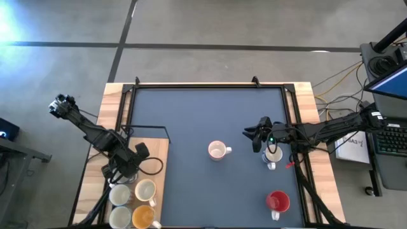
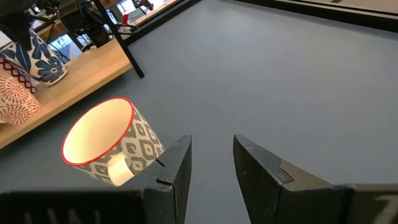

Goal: Place coffee mugs
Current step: Put the patterned dark blue mug on the shelf, then move the patterned gray mug to the left of the table

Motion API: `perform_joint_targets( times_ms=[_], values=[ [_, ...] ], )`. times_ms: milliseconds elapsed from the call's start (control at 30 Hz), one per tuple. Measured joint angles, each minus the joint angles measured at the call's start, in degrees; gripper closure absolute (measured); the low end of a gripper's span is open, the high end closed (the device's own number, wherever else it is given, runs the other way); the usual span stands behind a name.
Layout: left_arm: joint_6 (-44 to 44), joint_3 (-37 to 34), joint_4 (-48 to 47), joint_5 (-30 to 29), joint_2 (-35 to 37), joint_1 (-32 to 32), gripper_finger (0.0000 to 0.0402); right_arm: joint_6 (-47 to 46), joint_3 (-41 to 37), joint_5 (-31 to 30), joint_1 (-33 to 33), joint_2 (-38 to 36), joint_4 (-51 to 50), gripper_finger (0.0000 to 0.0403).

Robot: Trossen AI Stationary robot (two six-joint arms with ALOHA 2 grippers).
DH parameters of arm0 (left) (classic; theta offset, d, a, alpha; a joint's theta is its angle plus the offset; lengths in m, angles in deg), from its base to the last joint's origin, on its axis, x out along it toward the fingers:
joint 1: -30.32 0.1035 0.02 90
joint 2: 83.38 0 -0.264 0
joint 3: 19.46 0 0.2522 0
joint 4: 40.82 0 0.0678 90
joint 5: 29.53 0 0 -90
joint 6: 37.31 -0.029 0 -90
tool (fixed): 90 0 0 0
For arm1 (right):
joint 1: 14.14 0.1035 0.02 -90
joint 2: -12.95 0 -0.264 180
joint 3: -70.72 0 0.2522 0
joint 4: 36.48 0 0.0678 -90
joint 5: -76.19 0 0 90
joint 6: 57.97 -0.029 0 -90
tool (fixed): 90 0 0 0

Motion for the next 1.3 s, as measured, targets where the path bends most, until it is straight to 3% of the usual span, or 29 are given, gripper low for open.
perform_joint_targets(
  times_ms=[133, 1300],
  values=[
    [-0.1, 0.0, 0.3, 1.9, 0.0, 0.0, 0.0364, 0.0, 0.0, 0.0, 0.0, 0.0, 0.0, 0.0296],
    [6.1, 2.3, 1.3, 1.0, 3.1, 0.0, 0.0363, 0.0, 0.0, 0.0, 0.0, 0.0, 0.0, 0.0296]
  ],
)
